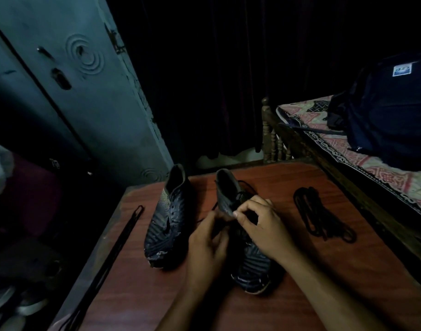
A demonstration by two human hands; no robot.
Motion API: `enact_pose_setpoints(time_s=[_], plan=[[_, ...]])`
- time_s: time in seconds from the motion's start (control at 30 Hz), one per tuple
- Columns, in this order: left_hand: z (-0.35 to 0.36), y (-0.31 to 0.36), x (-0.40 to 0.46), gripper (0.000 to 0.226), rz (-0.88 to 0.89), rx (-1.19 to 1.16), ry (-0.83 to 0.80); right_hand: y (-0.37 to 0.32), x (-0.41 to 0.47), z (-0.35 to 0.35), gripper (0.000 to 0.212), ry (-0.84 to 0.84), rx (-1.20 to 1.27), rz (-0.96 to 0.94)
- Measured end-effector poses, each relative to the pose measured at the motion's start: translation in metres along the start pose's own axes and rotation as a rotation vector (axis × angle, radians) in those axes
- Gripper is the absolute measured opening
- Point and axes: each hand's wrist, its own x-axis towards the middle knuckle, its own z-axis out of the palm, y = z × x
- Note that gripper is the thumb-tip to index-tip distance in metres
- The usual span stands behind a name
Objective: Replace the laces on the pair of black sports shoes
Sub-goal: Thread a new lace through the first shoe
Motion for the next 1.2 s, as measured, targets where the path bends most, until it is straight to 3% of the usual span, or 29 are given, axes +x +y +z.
enact_pose_setpoints(time_s=[0.1,0.33,0.43,0.53,0.63,0.73,0.87,1.03,1.2], plan=[[-0.001,-0.007,0.007,0.017,-0.153,-0.058,0.105,-0.003,-0.001,0.000,0.014,-0.034,-0.029,-0.047],[0.007,-0.014,0.029,0.020,-0.347,-0.303,-0.018,-0.007,-0.004,-0.006,0.015,-0.108,0.000,-0.083],[0.009,-0.015,0.030,0.018,-0.316,-0.371,-0.013,-0.006,0.000,-0.005,0.016,-0.038,0.029,-0.053],[0.007,-0.016,0.024,0.018,-0.227,-0.409,-0.001,-0.004,0.007,-0.003,0.039,0.051,0.075,0.010],[0.008,-0.017,0.020,0.016,-0.111,-0.365,-0.107,0.000,0.011,-0.001,0.055,0.090,0.111,0.045],[0.011,-0.013,0.019,0.007,-0.039,-0.274,-0.199,0.003,0.013,0.000,0.042,0.098,0.123,0.052],[0.008,-0.015,0.022,0.011,-0.103,-0.334,-0.188,0.005,0.014,-0.005,0.021,0.029,0.170,0.048],[0.010,-0.014,0.024,0.034,-0.262,-0.428,-0.047,-0.001,0.009,-0.010,0.029,-0.054,0.171,-0.001],[0.009,-0.016,0.027,0.033,-0.282,-0.429,0.000,-0.003,0.004,-0.014,0.029,-0.142,0.101,-0.029]])
